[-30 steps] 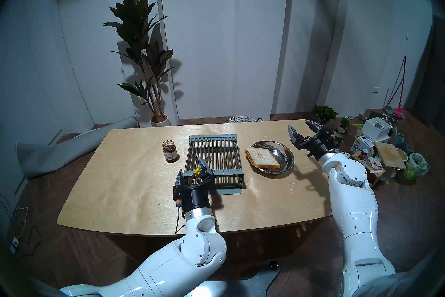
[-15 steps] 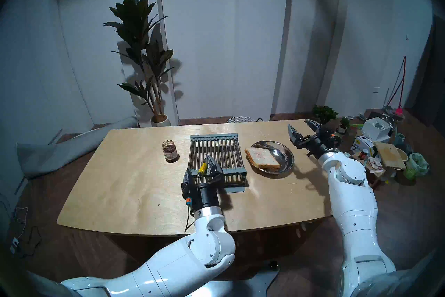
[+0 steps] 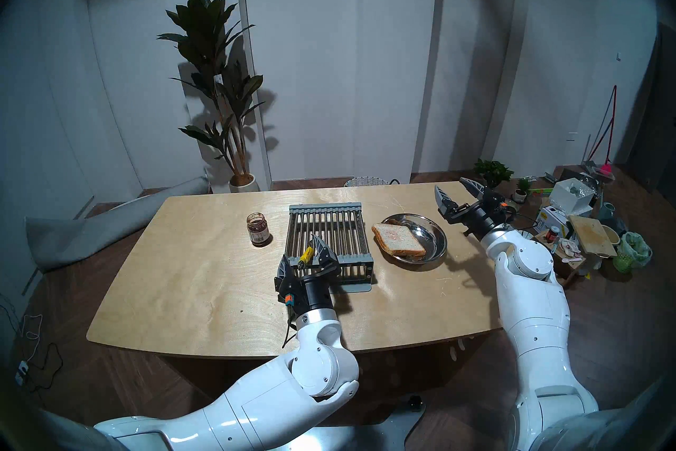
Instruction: Spread jam over the slice of bread with the knife
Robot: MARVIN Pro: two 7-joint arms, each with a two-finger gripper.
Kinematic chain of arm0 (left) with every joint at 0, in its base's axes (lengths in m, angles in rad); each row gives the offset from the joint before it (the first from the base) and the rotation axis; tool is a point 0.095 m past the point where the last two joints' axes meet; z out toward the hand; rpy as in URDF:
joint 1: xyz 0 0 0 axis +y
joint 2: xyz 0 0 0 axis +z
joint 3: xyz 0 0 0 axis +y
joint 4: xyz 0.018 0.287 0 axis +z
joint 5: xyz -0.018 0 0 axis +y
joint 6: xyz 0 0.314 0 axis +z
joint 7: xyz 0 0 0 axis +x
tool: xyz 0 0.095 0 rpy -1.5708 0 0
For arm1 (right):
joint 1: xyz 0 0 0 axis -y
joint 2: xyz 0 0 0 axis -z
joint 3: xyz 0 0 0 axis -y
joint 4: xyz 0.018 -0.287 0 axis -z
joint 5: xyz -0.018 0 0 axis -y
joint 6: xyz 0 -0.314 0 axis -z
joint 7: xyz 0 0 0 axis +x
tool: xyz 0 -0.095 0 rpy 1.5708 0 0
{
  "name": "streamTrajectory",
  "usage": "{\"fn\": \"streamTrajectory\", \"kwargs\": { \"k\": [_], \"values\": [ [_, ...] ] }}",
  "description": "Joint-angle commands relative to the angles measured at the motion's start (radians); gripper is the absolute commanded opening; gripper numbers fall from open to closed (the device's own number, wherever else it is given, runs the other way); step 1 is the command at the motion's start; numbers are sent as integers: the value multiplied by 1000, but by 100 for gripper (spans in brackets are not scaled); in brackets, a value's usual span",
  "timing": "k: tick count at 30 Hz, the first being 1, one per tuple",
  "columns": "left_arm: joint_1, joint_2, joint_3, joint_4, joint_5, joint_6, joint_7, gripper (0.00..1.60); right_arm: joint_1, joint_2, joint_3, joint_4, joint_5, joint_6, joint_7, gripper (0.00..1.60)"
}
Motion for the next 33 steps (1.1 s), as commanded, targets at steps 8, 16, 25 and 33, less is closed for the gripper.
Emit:
{"fn": "streamTrajectory", "kwargs": {
  "k": [8, 16, 25, 33],
  "values": [
    [-28, -13, 9, 11, 0, 41, 129, 69, 34, -6, 2, -3, -2, -15, -11, 160],
    [-32, -14, 15, 10, 15, 61, 158, 26, 30, -7, 6, -4, 0, -18, -17, 160],
    [-37, -15, 21, -1, 97, 107, 176, 0, 31, -9, 15, -5, 4, -18, -28, 160],
    [-61, -20, 56, 8, 222, 180, 235, 0, 36, -11, 16, 3, 7, -13, -32, 160]
  ]
}}
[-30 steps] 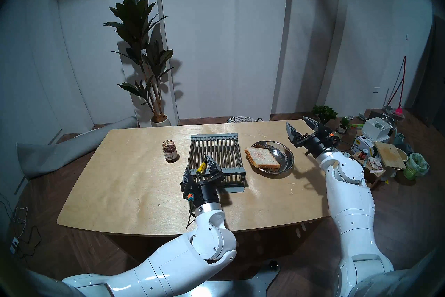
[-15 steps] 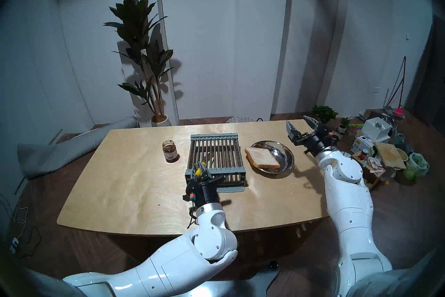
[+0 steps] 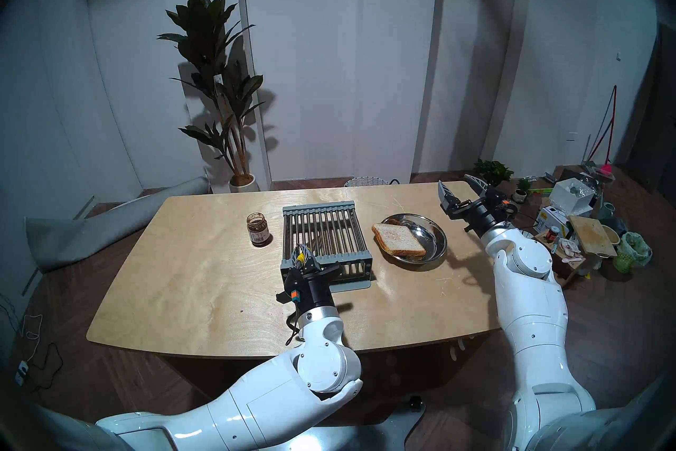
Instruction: Spread jam over the slice of bread with the knife
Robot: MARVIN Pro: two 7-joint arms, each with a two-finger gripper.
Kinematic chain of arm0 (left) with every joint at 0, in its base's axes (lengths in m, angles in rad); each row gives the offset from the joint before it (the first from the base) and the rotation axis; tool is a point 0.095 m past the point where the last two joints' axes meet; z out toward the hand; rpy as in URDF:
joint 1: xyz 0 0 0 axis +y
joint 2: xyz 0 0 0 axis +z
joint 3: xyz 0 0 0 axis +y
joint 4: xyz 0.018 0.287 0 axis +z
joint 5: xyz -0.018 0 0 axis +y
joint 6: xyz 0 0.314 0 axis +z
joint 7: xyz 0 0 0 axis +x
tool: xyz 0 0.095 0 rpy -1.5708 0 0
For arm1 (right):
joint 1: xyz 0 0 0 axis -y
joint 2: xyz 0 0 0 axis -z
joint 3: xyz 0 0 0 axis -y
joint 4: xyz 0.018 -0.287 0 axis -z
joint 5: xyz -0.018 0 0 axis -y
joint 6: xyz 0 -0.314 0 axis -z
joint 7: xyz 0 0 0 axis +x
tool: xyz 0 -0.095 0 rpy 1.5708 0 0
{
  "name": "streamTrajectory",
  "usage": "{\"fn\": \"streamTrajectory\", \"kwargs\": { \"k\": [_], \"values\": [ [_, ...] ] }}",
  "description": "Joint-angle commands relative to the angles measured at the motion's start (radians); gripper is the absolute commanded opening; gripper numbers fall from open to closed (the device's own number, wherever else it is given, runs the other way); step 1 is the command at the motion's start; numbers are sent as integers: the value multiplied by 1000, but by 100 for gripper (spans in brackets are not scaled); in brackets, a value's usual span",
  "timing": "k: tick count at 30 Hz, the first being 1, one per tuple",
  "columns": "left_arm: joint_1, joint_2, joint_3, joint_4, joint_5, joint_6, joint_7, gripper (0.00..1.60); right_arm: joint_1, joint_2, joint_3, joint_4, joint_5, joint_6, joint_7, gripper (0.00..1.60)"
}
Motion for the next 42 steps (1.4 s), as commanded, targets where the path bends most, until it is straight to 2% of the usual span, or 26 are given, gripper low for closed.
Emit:
{"fn": "streamTrajectory", "kwargs": {
  "k": [1, 6, 7, 12, 15, 17, 23, 29, 30, 31, 34, 35, 36, 42],
  "values": [
    [-39, -12, 26, -2, 129, 60, 114, 0, 20, 1, 2, -10, 6, -4, 2, 160],
    [-51, -17, 44, 0, 176, 87, 149, 0, 21, 0, 3, -7, 9, -3, 1, 160],
    [-54, -20, 47, 4, 207, 107, 164, 0, 22, 1, 4, -4, 10, -4, 0, 160],
    [-67, -28, 59, 3, 250, 152, 211, 0, 23, 1, 11, -1, 15, -4, -3, 160],
    [-69, -23, 63, -20, 270, 191, 237, 0, 25, 1, 12, 2, 17, -3, -4, 160],
    [-72, -19, 68, -35, 263, 192, 249, 0, 25, -1, 13, 3, 19, -2, -4, 160],
    [-67, 5, 71, -123, 304, 280, 279, 0, 25, -10, 16, 9, 29, 4, -8, 160],
    [-74, 39, 90, -216, 274, 373, 279, 0, 16, -20, 22, 2, 35, 3, -18, 160],
    [-75, 36, 89, -221, 265, 365, 279, 0, 15, -22, 23, 1, 37, 4, -19, 160],
    [-79, 48, 100, -242, 249, 399, 279, 0, 14, -23, 24, 0, 37, 3, -20, 160],
    [-75, 64, 92, -290, 218, 416, 279, 0, 11, -26, 26, -1, 37, 1, -25, 160],
    [-71, 52, 80, -287, 222, 398, 279, 0, 10, -28, 26, -2, 38, 0, -25, 160],
    [-67, 63, 76, -307, 224, 416, 269, 0, 8, -30, 27, -4, 38, -1, -27, 160],
    [-88, 159, 58, -404, 197, 426, 226, 0, -4, -41, 25, -13, 38, -4, -32, 160]
  ]
}}
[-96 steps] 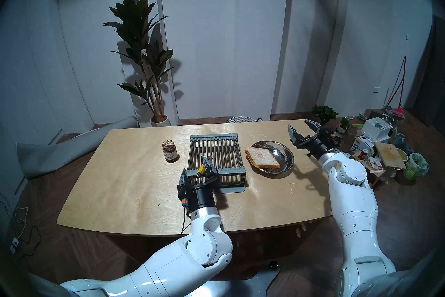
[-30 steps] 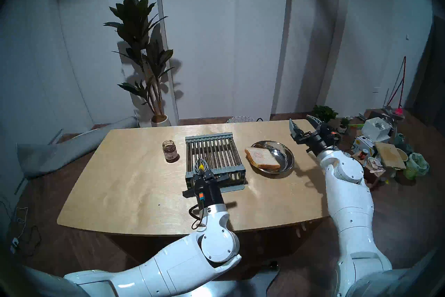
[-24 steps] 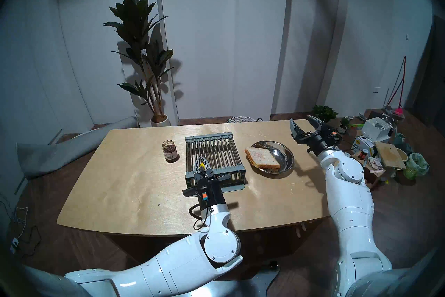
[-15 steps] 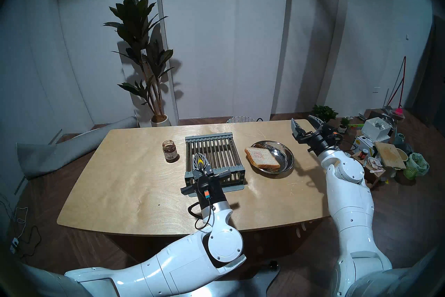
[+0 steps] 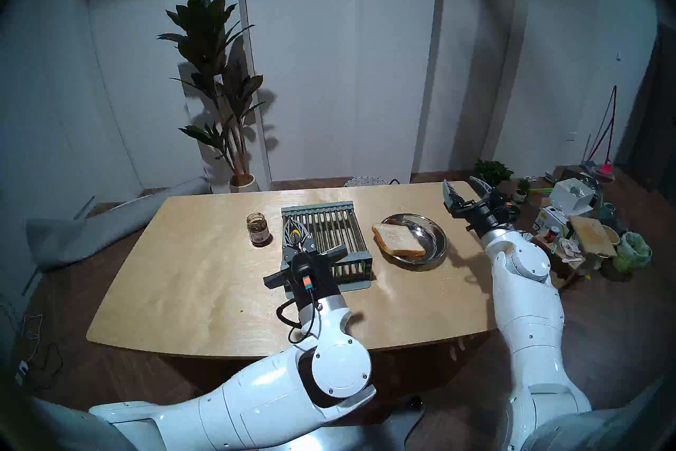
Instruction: Spread jam over the slice of bread with the knife
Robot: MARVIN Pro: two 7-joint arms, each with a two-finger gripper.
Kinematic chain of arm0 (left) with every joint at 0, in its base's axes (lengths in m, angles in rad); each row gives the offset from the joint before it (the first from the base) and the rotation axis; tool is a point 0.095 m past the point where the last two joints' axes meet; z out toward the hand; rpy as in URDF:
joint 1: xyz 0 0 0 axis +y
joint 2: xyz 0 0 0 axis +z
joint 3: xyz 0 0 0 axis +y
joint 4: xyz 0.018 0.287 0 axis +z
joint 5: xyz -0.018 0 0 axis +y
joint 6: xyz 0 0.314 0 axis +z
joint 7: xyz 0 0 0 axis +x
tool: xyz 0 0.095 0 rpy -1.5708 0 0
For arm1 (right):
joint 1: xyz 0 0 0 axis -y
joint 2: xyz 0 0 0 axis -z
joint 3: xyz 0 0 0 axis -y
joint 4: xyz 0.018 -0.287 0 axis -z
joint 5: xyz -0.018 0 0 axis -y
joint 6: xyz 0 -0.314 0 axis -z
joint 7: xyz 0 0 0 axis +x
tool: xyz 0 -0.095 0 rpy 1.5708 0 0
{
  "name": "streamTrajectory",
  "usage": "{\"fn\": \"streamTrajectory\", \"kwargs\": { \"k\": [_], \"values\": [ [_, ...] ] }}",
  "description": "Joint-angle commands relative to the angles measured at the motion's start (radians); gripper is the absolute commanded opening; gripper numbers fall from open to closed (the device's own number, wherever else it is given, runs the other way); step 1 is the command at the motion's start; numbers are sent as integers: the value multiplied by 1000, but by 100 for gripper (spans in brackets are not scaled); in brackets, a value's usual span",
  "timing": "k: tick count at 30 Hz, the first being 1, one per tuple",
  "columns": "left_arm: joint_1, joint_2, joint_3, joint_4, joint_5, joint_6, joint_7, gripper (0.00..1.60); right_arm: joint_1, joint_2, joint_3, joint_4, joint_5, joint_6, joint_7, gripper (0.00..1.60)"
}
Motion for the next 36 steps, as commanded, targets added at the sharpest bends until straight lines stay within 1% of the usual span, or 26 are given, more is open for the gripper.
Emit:
{"fn": "streamTrajectory", "kwargs": {
  "k": [1, 3, 4, 5, 10, 15, 16, 17, 18, 20, 21, 22, 24, 25, 26, 28, 29, 33, 34, 36],
  "values": [
    [-35, 108, -33, -114, 0, 39, -49, 0, -8, -11, 0, -36, 6, -7, 1, 160],
    [-30, 137, -48, -152, -17, 39, -67, 0, -10, -15, -1, -38, 6, -8, 0, 160],
    [-26, 141, -61, -158, -15, 54, -68, 0, -12, -17, -1, -40, 6, -7, -1, 160],
    [-21, 160, -70, -179, -17, 64, -79, 0, -13, -20, -2, -40, 6, -7, -2, 160],
    [3, 219, -126, -244, -45, 94, -106, 0, -22, -34, -6, -53, 7, -10, -3, 160],
    [19, 284, -202, -268, -75, 124, -135, 0, -32, -50, -13, -68, 7, -13, -2, 160],
    [23, 303, -215, -275, -83, 130, -146, 0, -35, -53, -15, -72, 7, -14, -3, 160],
    [30, 326, -241, -285, -100, 139, -159, 0, -40, -58, -18, -81, 6, -17, -5, 160],
    [32, 333, -246, -287, -107, 141, -167, 0, -40, -58, -19, -84, 4, -17, -7, 160],
    [40, 368, -265, -302, -128, 150, -187, 0, -42, -59, -23, -95, -1, -20, -11, 160],
    [42, 368, -275, -306, -135, 152, -194, 0, -42, -58, -25, -99, -3, -20, -12, 160],
    [44, 395, -285, -317, -147, 156, -204, 0, -43, -56, -28, -107, -10, -24, -14, 160],
    [45, 406, -303, -330, -160, 161, -217, 0, -43, -58, -31, -113, -11, -26, -17, 160],
    [47, 434, -312, -344, -174, 163, -229, 0, -45, -58, -34, -118, -13, -27, -20, 160],
    [46, 428, -320, -349, -179, 166, -235, 0, -45, -58, -36, -120, -16, -28, -22, 160],
    [47, 463, -336, -370, -199, 170, -254, 0, -46, -60, -41, -127, -23, -28, -29, 160],
    [46, 469, -342, -377, -207, 171, -262, 0, -46, -60, -44, -130, -27, -29, -31, 160],
    [45, 521, -378, -395, -250, 186, -297, 0, -47, -60, -56, -146, -51, -31, -44, 160],
    [42, 527, -391, -392, -260, 188, -303, 0, -47, -55, -61, -149, -62, -31, -46, 160],
    [38, 560, -419, -394, -292, 193, -327, 0, -52, -55, -70, -156, -79, -28, -53, 160]
  ]
}}
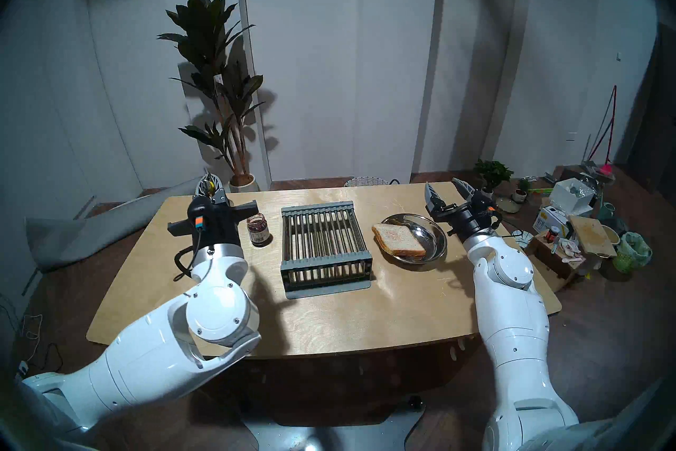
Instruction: Spread jam over the slice of bread with the knife
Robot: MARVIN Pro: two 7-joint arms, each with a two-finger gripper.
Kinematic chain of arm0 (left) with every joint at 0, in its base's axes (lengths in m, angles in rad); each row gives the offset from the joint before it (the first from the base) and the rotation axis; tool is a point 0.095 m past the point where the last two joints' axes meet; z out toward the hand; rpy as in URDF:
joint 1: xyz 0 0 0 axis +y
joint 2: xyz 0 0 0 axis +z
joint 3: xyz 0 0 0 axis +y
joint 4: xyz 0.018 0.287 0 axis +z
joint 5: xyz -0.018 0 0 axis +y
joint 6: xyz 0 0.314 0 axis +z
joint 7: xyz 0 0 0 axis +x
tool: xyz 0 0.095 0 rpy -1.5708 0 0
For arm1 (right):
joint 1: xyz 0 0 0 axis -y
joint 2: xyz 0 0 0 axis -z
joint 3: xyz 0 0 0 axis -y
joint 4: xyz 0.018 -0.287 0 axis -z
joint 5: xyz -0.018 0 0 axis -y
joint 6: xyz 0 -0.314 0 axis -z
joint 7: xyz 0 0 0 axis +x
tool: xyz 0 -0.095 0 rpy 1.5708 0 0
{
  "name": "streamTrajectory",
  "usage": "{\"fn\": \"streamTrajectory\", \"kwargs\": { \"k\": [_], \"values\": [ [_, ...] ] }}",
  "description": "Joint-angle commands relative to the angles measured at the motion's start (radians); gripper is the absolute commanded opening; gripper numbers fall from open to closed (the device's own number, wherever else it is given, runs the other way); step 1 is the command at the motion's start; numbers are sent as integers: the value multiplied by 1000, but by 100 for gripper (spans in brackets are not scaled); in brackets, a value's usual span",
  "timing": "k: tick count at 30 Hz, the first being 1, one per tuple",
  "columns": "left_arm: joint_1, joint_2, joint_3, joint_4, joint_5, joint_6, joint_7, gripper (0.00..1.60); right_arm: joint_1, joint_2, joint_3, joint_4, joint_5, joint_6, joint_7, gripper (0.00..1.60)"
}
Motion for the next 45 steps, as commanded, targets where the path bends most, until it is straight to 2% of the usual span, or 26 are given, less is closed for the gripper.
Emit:
{"fn": "streamTrajectory", "kwargs": {
  "k": [1, 5, 9, 21, 24, 27, 29, 36, 45],
  "values": [
    [-25, 113, -86, -36, -58, 11, -63, 0, 0, 9, -17, -53, -42, -9, -15, 160],
    [-39, 157, -123, -16, -128, 26, -124, 0, -17, 18, -40, -75, -88, -2, -24, 160],
    [-49, 178, -120, -2, -189, 52, -209, 0, -41, 29, -63, -98, -134, 3, -28, 160],
    [-57, 285, -118, -18, -332, 122, -430, 0, -117, 37, -50, -146, -190, 51, -82, 160],
    [-69, 327, -135, -25, -371, 145, -499, 0, -140, 36, -46, -165, -208, 69, -97, 160],
    [-78, 347, -147, -28, -393, 155, -527, 0, -152, 33, -45, -172, -216, 81, -105, 160],
    [-94, 381, -170, -30, -431, 179, -590, 0, -170, 29, -46, -191, -233, 97, -119, 160],
    [-148, 437, -233, -14, -525, 237, -726, 0, -206, 17, -56, -238, -271, 135, -149, 160],
    [-222, 450, -283, 59, -652, 322, -889, 0, -232, 0, -60, -293, -316, 189, -201, 160]
  ]
}}
